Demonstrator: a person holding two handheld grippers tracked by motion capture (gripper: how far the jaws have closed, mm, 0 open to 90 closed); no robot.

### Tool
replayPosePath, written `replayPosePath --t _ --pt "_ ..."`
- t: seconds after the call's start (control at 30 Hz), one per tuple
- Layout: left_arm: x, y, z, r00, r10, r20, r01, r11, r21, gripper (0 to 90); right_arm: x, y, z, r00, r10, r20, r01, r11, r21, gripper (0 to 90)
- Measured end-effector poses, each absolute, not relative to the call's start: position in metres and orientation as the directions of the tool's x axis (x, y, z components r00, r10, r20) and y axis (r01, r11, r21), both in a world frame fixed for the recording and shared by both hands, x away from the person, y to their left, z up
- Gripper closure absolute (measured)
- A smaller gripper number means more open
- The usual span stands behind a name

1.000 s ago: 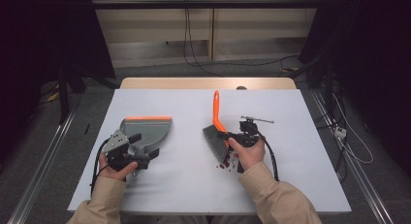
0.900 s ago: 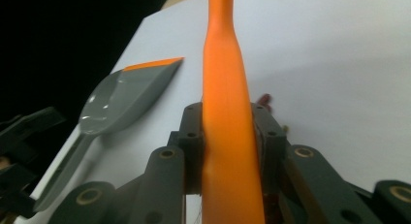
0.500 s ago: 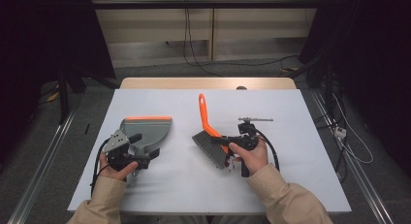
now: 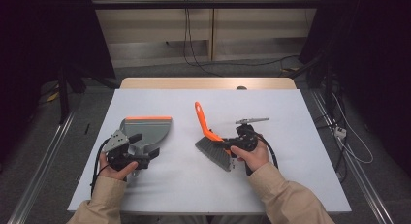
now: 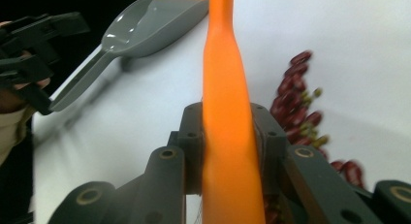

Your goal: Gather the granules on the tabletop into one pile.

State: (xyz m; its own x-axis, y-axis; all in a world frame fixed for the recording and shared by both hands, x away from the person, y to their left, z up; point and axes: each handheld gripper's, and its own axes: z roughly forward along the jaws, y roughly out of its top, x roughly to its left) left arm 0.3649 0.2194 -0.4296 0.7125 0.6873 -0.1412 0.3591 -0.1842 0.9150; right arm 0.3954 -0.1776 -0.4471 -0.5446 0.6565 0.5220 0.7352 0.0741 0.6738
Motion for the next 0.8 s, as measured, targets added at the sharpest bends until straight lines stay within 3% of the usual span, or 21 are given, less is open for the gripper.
replayPosePath --t 0.3,0.47,0.8 --pt "0.365 0.220 -0.430 0.712 0.687 -0.142 0.361 -0.186 0.914 5.6 0.395 -0.181 -0.436 -0.586 0.587 0.558 0.714 0.049 0.698 71.4" --pt "0.365 0.220 -0.430 0.713 0.686 -0.144 0.361 -0.184 0.914 5.6 0.381 -0.186 -0.441 -0.626 0.526 0.576 0.719 0.104 0.687 71.3" --pt "0.366 0.219 -0.431 0.709 0.689 -0.149 0.367 -0.181 0.912 5.6 0.396 -0.199 -0.449 -0.680 0.547 0.488 0.662 0.173 0.729 71.4"
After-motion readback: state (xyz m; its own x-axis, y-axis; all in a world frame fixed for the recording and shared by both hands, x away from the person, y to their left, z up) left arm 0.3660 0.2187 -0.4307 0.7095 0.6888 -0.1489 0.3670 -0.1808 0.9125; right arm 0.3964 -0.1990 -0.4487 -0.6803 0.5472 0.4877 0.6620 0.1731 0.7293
